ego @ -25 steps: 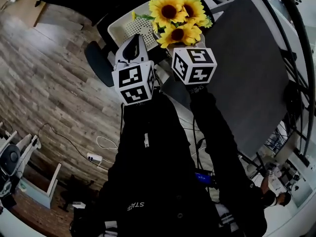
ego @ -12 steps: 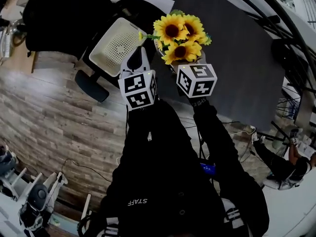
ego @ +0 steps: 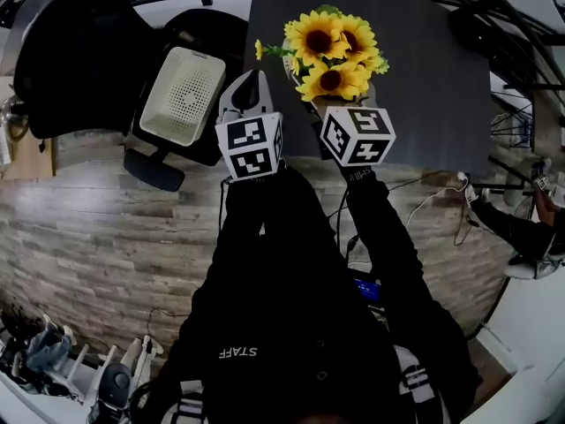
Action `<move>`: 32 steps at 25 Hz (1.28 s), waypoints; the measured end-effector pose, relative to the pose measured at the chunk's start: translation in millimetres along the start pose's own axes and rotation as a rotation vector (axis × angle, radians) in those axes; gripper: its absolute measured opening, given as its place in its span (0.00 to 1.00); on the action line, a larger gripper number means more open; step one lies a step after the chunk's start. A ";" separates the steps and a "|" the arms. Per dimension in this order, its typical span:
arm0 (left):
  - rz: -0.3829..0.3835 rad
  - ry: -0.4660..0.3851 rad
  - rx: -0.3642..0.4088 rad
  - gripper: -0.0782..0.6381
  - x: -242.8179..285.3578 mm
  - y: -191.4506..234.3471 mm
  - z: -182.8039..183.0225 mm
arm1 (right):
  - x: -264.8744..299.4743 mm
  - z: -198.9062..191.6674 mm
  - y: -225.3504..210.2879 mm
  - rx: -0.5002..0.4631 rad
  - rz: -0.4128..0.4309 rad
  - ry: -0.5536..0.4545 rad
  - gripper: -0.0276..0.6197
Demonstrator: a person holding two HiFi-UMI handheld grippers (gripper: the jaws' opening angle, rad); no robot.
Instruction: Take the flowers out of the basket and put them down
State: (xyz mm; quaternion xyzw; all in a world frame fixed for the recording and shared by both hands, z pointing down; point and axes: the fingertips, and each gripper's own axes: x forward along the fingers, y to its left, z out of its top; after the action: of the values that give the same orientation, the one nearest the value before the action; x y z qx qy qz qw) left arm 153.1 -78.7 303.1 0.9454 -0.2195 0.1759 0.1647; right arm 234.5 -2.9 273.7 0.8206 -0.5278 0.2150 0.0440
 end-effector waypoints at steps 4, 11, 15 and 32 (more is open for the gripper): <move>-0.072 0.010 0.049 0.11 7.2 -36.3 -0.8 | -29.9 2.4 -31.4 0.018 -0.076 -0.046 0.77; -0.142 0.024 0.103 0.11 38.5 -93.2 -9.8 | -58.1 -2.9 -85.7 0.017 -0.143 -0.085 0.76; -0.135 0.054 0.128 0.11 54.0 -115.8 -24.9 | -69.2 -23.7 -117.4 0.032 -0.156 -0.067 0.75; -0.085 0.189 0.178 0.11 93.0 -149.6 -102.1 | -55.0 -135.0 -178.1 0.051 -0.149 0.079 0.72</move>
State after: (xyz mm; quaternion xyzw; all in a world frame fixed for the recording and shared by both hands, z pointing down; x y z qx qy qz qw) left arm 275.6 54.8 395.9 0.9440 -0.1463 0.2757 0.1073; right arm 331.4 162.3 401.3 0.8493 -0.4575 0.2568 0.0596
